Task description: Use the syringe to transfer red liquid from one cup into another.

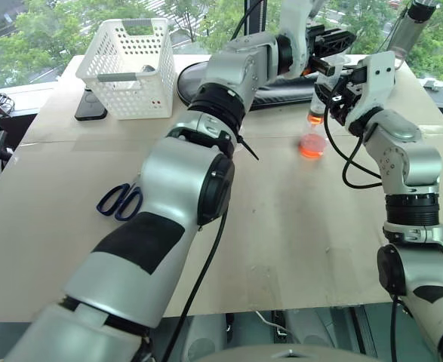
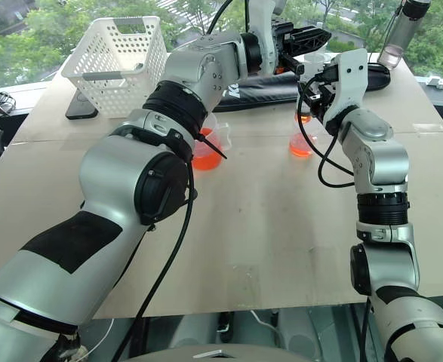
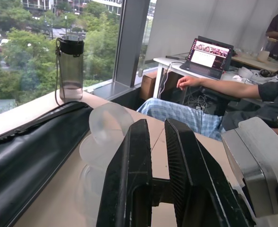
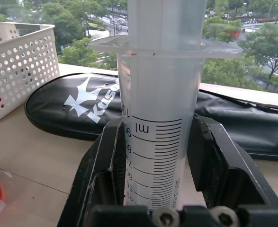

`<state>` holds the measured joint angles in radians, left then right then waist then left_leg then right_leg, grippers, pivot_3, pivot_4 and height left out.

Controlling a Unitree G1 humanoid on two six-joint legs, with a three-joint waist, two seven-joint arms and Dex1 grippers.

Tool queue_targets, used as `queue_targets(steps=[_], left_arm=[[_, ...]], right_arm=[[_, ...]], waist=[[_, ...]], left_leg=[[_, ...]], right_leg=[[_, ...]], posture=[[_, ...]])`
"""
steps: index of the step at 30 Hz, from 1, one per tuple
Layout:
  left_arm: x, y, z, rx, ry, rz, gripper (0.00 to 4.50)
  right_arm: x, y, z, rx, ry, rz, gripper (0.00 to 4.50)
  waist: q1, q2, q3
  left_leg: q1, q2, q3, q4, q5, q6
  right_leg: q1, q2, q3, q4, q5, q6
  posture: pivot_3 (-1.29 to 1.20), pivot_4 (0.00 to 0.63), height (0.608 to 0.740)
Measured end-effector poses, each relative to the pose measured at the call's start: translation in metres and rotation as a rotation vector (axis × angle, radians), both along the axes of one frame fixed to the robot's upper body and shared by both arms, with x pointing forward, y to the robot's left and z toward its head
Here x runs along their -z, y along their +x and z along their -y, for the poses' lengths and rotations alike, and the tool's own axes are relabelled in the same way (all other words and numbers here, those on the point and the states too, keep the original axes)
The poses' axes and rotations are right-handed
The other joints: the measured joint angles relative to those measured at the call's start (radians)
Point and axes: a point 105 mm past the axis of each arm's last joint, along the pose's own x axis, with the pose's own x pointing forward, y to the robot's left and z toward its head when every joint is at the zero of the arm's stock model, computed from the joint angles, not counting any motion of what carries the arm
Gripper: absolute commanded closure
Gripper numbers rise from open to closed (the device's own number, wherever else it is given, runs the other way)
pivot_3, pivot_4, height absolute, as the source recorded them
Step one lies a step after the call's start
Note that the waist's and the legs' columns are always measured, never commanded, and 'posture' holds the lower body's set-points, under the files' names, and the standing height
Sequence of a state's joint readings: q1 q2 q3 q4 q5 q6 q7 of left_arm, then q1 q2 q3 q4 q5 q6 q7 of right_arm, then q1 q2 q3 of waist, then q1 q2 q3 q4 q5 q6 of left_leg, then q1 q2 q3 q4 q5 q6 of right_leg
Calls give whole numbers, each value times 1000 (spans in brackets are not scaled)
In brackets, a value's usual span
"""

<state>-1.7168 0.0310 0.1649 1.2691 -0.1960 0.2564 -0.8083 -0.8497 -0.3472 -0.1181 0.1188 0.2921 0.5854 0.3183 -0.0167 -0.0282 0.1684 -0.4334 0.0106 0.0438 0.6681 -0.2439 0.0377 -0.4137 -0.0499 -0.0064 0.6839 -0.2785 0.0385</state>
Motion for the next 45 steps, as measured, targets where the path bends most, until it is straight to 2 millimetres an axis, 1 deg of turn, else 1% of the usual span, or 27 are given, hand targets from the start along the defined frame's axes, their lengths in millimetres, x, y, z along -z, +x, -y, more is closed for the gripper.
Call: queue_targets(steps=[3, 6, 8, 9, 11, 13, 16, 19, 20, 21, 23, 24, 27, 31, 34, 35, 38, 39, 40, 45], left_arm=[[1, -1, 0, 9, 12, 5, 3936], [-3, -3, -3, 39, -11, 1, 3936], [-10, -5, -9, 72, -50, -17, 3936], [-16, -5, -18, 77, -60, -13, 3936], [-18, -3, -24, 62, -63, -9, 3936], [-14, 0, -31, 42, -73, -29, 3936], [-4, 4, -34, 32, -81, -80, 3936], [1, 5, -32, 14, -63, -96, 3236], [3, 5, -30, 9, -52, -96, 2714], [4, 5, -26, 5, -46, -95, 2293], [6, 5, -20, -1, -43, -93, 1229], [7, 5, -17, -6, -46, -91, 824], [8, 4, -10, -9, -49, -89, 786], [8, 4, -8, -20, -57, -85, 786], [6, 5, -9, -23, -66, -79, 1586], [5, 6, -11, -31, -71, -78, 2184], [1, 6, -12, -32, -81, -67, 3398], [0, 5, -11, -28, -81, -63, 3945], [-1, 2, -6, -10, -79, -60, 4447], [-2, 1, -6, -2, -76, -58, 4500]], right_arm=[[0, 0, 0, 4, -1, 3, 3078], [-1, 0, 0, 12, 0, 4, 3078], [-1, 0, 0, 18, -1, 5, 3078], [-1, 0, 1, 20, -1, 6, 3078], [-1, 0, 1, 21, -1, 7, 3078], [-2, -1, 1, 20, -2, 13, 3078], [-6, -2, 0, 16, -3, 26, 3078], [-6, -3, 0, 16, -4, 30, 3078], [-6, -3, 0, 16, -4, 29, 3078], [-6, -3, 0, 17, -5, 29, 3078], [-5, -3, 0, 20, -7, 27, 3078], [-4, -3, 0, 22, -9, 27, 3078], [-5, -4, 0, 24, -16, 33, 3078], [-5, -3, 0, 35, -25, 35, 3078], [-5, -3, -1, 42, -38, 39, 3078], [-6, -4, 0, 44, -40, 46, 3078], [-5, -4, 0, 50, -45, 50, 3078], [-4, -4, 0, 53, -46, 48, 3078], [-3, -4, -3, 47, -44, 47, 3078], [-4, -4, -4, 47, -43, 54, 3078]], waist=[[0, 0, 0], [0, 0, 0], [-2, 0, 0], [-3, 0, 0], [-2, 0, 0], [-1, 0, 0], [3, 0, 0], [3, 0, 0], [3, 0, 0], [3, 0, 0], [3, 0, 0], [2, 0, 0], [0, 0, 0], [-1, 0, 0], [0, 0, 0], [0, 0, 0], [0, 0, 0], [1, 0, 0], [2, 0, 0], [2, 0, 0]], left_leg=[[0, 0, 0, 0, 0, 0], [0, 0, 0, 0, 0, 0], [0, 0, 0, 0, 0, 0], [0, 0, 0, 0, 0, 0], [0, 0, 0, 0, 0, 0], [0, 0, 0, 1, 0, 0], [0, 0, 0, 1, 0, 0], [0, 0, 0, 1, 0, 0], [0, 0, 0, 1, 0, 0], [0, 0, 0, 1, 0, 0], [0, 0, 0, 1, 0, 0], [0, 0, 0, 1, 0, 0], [1, 0, 0, 1, 0, 0], [1, 0, 0, 1, 0, 0], [1, 0, 0, 1, 0, 0], [1, 0, 0, 1, 0, 0], [1, 0, 0, 1, 0, 0], [1, 0, 0, 1, 0, 0], [1, 0, 0, 1, 0, 0], [1, 0, 0, 1, 0, 0]], right_leg=[[0, 0, 0, 0, 0, 0], [0, 0, 0, 0, 0, 0], [0, 0, 0, 1, 0, 0], [0, 0, 0, 1, 0, 0], [0, 0, 0, 1, 0, 0], [0, 0, 0, 2, 0, 0], [0, 0, 0, 5, 0, 0], [0, 0, 0, 5, 0, 0], [0, 0, 0, 5, 0, 0], [0, 0, 0, 5, 0, 0], [0, 0, 0, 5, 0, 0], [0, 0, 0, 5, 0, 0], [0, 0, 1, 4, 0, 0], [0, 0, 1, 4, 0, 0], [0, 0, 1, 4, 0, 0], [0, 0, 1, 4, 0, 0], [0, 0, 1, 4, 0, 0], [0, 0, 0, 4, 0, 0], [0, 0, 0, 4, 0, 0], [0, 0, 0, 4, 0, 0]], posture=[[0, 150, 724], [0, 150, 724], [0, 150, 724], [0, 150, 724], [0, 150, 724], [0, 150, 724], [0, 150, 724], [0, 150, 724], [0, 150, 724], [0, 150, 724], [0, 150, 724], [0, 150, 724], [0, 150, 724], [0, 150, 724], [0, 150, 724], [0, 150, 724], [0, 150, 724], [0, 150, 724], [0, 150, 724], [0, 150, 724]])
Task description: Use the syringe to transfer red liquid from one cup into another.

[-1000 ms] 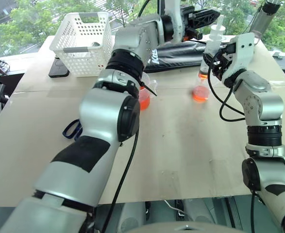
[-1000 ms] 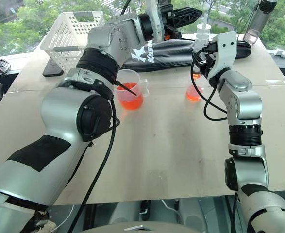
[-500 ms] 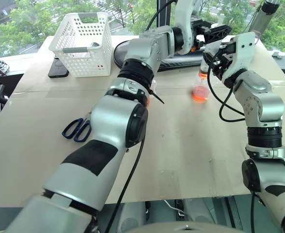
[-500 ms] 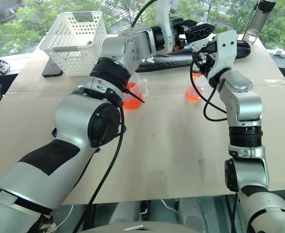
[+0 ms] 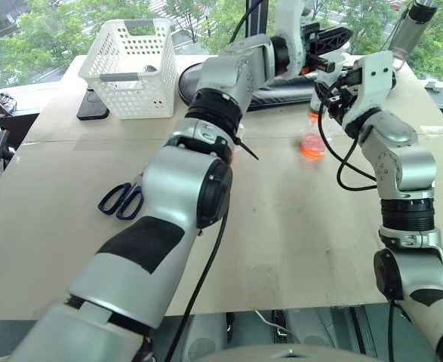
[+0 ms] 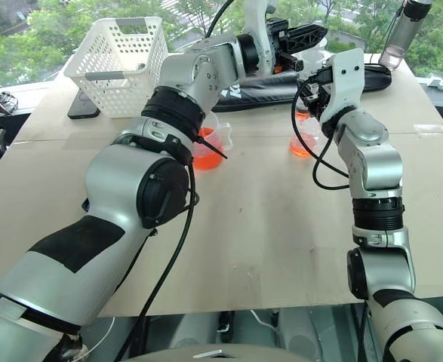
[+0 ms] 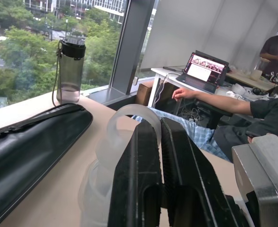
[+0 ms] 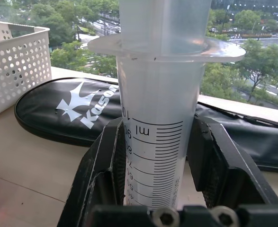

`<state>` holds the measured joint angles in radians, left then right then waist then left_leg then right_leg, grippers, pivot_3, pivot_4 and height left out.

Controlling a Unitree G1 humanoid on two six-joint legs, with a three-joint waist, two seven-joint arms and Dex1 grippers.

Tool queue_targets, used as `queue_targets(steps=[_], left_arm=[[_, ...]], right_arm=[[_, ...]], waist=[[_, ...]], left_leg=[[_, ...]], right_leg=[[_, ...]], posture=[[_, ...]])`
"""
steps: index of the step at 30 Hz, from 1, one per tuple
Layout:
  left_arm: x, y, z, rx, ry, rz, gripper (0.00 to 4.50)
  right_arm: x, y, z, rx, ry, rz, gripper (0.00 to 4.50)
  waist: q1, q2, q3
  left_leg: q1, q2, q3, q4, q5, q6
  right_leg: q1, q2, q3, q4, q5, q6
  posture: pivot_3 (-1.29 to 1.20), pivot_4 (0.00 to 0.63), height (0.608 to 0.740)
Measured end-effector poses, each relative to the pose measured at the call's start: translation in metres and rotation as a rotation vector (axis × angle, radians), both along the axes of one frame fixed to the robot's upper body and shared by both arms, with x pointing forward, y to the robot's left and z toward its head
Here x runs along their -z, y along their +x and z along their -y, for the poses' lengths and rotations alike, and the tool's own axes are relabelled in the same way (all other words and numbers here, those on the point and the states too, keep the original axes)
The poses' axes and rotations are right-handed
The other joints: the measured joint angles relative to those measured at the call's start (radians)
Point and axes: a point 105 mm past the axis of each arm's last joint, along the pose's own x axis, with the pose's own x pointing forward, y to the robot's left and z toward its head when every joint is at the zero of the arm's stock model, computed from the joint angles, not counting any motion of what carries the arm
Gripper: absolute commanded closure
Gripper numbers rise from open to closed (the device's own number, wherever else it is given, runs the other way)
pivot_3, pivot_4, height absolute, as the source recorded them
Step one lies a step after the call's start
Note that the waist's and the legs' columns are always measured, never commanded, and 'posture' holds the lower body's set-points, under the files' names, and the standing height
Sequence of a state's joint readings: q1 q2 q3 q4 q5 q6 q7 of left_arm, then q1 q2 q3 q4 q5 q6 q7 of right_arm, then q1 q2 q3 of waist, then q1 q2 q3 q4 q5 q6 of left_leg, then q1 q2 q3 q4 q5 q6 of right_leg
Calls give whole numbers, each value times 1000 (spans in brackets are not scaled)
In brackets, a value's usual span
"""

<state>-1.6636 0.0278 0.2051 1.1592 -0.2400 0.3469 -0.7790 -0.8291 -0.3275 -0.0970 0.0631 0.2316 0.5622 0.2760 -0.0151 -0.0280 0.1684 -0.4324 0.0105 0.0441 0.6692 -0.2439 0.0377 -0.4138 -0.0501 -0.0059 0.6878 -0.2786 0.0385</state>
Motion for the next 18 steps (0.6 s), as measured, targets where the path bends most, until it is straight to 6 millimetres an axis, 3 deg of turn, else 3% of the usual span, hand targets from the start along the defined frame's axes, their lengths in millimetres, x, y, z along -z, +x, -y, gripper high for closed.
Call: queue_targets(steps=[18], left_arm=[[8, 2, 2, -6, 17, -13, 4500]], right_arm=[[7, 0, 2, 7, -3, -19, 3078]], waist=[[0, 0, 0]], left_leg=[[0, 0, 0, 0, 0, 0]], right_leg=[[0, 0, 0, 0, 0, 0]], posture=[[0, 150, 724]])
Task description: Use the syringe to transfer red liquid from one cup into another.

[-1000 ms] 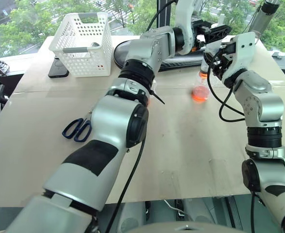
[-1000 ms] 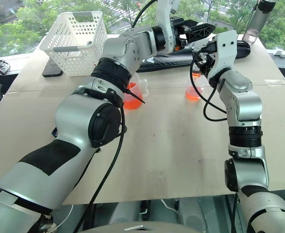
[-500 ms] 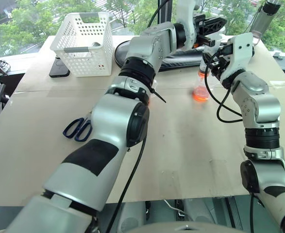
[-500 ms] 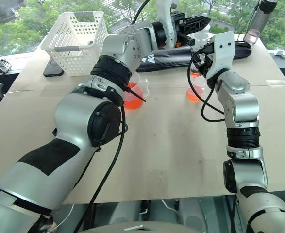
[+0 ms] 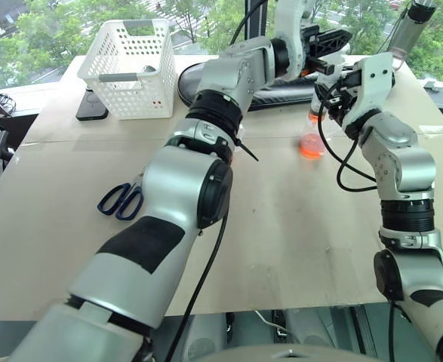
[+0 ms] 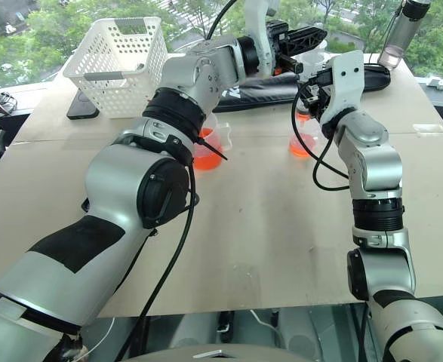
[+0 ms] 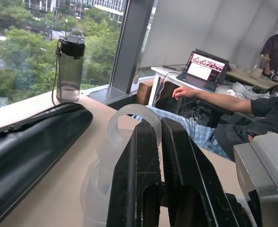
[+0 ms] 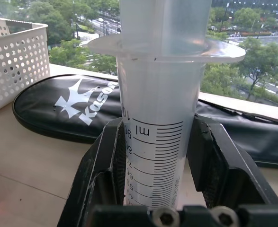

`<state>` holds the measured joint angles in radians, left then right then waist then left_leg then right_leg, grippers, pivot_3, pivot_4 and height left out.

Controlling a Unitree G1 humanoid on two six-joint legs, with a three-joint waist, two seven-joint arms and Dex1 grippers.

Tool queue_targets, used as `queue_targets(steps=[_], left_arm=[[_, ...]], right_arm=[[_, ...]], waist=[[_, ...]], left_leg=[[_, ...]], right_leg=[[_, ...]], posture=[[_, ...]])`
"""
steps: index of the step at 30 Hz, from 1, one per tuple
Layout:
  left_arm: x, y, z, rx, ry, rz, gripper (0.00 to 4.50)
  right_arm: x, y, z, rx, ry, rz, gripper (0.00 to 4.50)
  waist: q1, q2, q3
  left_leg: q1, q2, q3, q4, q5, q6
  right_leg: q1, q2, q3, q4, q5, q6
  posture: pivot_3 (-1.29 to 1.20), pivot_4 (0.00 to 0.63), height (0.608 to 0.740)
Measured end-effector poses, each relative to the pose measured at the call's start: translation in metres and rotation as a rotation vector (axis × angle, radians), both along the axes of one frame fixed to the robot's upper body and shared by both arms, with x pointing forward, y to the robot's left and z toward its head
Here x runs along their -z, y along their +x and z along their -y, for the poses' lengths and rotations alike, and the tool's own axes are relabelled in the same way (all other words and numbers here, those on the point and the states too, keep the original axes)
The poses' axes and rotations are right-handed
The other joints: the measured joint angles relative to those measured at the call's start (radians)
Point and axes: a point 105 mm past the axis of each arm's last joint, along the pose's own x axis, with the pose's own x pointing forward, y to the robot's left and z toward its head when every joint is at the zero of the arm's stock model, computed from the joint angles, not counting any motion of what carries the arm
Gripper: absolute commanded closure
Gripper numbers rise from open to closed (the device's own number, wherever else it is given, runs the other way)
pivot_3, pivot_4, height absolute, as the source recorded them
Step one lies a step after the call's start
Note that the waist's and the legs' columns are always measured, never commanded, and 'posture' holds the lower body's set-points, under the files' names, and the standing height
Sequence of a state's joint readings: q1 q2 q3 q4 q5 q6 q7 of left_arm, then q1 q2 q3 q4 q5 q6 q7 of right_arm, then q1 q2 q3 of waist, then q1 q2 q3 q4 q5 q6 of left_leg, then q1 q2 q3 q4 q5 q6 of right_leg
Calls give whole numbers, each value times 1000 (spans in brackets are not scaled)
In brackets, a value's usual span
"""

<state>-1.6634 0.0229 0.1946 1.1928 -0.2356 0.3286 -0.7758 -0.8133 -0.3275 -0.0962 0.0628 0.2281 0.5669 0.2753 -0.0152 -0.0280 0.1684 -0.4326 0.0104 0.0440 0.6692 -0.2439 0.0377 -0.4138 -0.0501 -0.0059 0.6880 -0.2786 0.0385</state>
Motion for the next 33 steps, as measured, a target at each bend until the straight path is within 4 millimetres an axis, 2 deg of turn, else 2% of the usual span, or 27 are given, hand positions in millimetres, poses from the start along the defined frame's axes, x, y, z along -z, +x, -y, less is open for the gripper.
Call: queue_targets(steps=[11, 33], left_arm=[[4, 0, 3, -2, 15, -7, 4500], [32, 1, 8, 8, 45, -55, 4500]], right_arm=[[2, -1, 1, 10, -5, -29, 3078], [9, 0, 6, 20, -16, -83, 3078]], waist=[[0, 0, 0], [0, 0, 0]], left_leg=[[0, 0, 0, 0, 0, 0], [0, 0, 0, 0, 0, 0]], right_leg=[[0, 0, 0, 0, 0, 0], [0, 0, 0, 0, 0, 0]], posture=[[0, 150, 724], [0, 150, 724]])
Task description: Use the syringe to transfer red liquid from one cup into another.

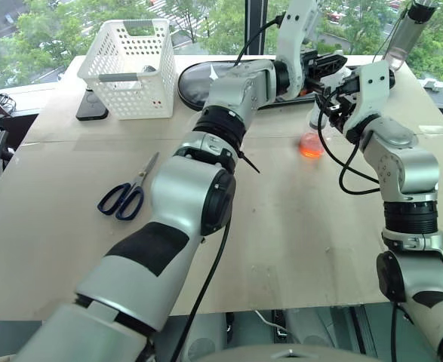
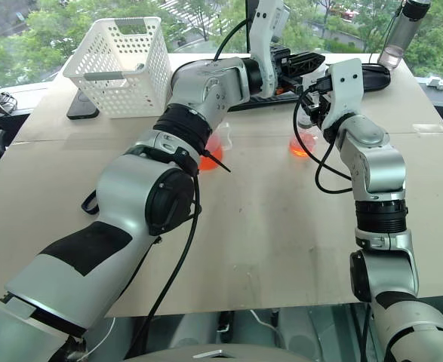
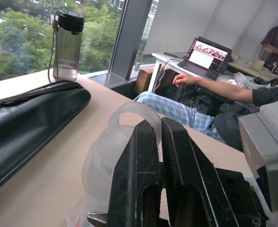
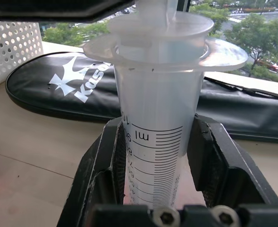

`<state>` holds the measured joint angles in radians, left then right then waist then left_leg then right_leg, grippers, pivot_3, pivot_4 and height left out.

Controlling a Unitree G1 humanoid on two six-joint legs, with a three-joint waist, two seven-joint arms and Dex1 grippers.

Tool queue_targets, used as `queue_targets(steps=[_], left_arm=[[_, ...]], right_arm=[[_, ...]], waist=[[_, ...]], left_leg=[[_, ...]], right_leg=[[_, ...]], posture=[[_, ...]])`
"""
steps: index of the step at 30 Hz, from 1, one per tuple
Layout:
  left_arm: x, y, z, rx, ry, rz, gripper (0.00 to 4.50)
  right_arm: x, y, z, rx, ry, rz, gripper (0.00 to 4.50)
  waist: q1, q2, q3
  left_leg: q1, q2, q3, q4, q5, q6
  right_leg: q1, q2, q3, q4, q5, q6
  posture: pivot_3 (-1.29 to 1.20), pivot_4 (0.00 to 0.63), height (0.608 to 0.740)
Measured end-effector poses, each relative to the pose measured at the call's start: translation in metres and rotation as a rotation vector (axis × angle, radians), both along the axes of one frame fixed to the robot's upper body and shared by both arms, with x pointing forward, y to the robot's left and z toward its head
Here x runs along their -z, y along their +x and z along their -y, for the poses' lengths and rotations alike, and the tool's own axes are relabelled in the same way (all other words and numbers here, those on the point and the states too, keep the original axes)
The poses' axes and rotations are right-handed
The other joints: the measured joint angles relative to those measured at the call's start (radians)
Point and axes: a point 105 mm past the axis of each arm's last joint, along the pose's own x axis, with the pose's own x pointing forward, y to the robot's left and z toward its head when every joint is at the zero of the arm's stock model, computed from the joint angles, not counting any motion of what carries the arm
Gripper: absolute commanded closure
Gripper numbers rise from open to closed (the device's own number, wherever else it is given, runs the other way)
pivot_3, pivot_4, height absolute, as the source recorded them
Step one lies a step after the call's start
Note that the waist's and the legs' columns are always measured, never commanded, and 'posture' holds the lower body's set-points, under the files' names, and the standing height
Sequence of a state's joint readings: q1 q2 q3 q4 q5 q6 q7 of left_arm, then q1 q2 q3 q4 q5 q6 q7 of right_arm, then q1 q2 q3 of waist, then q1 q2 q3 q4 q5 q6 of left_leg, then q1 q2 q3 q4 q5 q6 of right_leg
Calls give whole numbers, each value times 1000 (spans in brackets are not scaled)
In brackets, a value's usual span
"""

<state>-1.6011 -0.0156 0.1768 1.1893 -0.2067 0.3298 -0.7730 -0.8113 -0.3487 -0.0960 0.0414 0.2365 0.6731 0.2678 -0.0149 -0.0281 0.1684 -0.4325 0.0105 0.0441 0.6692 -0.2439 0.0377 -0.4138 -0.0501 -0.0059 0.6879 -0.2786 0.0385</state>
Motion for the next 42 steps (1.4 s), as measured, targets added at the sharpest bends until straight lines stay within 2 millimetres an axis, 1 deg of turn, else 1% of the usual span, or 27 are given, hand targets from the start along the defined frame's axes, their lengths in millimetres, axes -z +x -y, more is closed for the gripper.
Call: queue_targets(steps=[11, 19, 26, 29, 32, 33, 35, 37, 40, 42], left_arm=[[2, -2, 2, 11, 6, -11, 4500], [4, -2, 3, 15, 26, -8, 4500], [-4, -5, 0, 53, -42, -36, 4500], [-6, -11, -3, 109, -9, 6, 3491], [-2, -15, -8, 161, 18, 31, 2195], [2, -16, -9, 175, 31, 36, 1867], [12, -16, -15, 187, 51, 39, 1838], [17, -12, -29, 163, 74, 59, 1838], [17, -5, -45, 114, 91, 75, 1838], [16, -2, -46, 87, 86, 86, 1838]], right_arm=[[-1, -2, 3, 2, -14, -6, 3078], [1, -2, 3, 3, -16, -13, 3078], [-5, -5, 4, 3, -28, 12, 3078], [-10, -7, 4, 4, -29, 31, 3079], [-16, -7, 14, 47, -22, 52, 3105], [-19, -7, 16, 55, -17, 60, 3114], [-27, -9, 14, 51, -13, 92, 3114], [-30, -9, 15, 54, -10, 104, 3114], [-32, -10, 19, 64, -6, 112, 3114], [-33, -10, 19, 65, -6, 116, 3114]], waist=[[0, 0, 0], [0, 0, 0], [0, 0, 0], [-1, 0, 0], [1, 0, 0], [1, 0, 0], [-1, 1, 0], [-6, 1, 0], [-5, 1, 0], [1, 1, 0]], left_leg=[[0, 0, 0, 0, 0, 0], [0, 0, 0, 0, 0, 0], [0, 0, 0, 0, 0, 0], [0, 0, 0, 0, 0, 0], [0, 0, 0, 0, 0, 0], [0, 0, 0, 0, 0, 0], [0, 0, 0, 0, 0, 0], [1, 0, 0, 0, 0, 0], [1, 1, 0, 0, 0, 0], [1, 0, 0, 0, 0, 0]], right_leg=[[0, 0, 0, 0, 0, 0], [0, 0, 0, 0, 0, 0], [0, 0, 0, 0, 0, 0], [0, 0, 0, 0, 0, 0], [0, 0, 0, 0, 0, 0], [0, 0, 0, 0, 0, 0], [0, 0, 1, 0, 0, 0], [0, 0, 1, 1, 0, 0], [0, 0, 1, 1, 0, 0], [0, 0, 1, 1, 0, 0]], posture=[[0, 150, 724], [0, 150, 724], [0, 150, 724], [0, 150, 724], [0, 150, 724], [0, 150, 724], [0, 150, 724], [0, 150, 724], [0, 150, 724], [0, 150, 724]])
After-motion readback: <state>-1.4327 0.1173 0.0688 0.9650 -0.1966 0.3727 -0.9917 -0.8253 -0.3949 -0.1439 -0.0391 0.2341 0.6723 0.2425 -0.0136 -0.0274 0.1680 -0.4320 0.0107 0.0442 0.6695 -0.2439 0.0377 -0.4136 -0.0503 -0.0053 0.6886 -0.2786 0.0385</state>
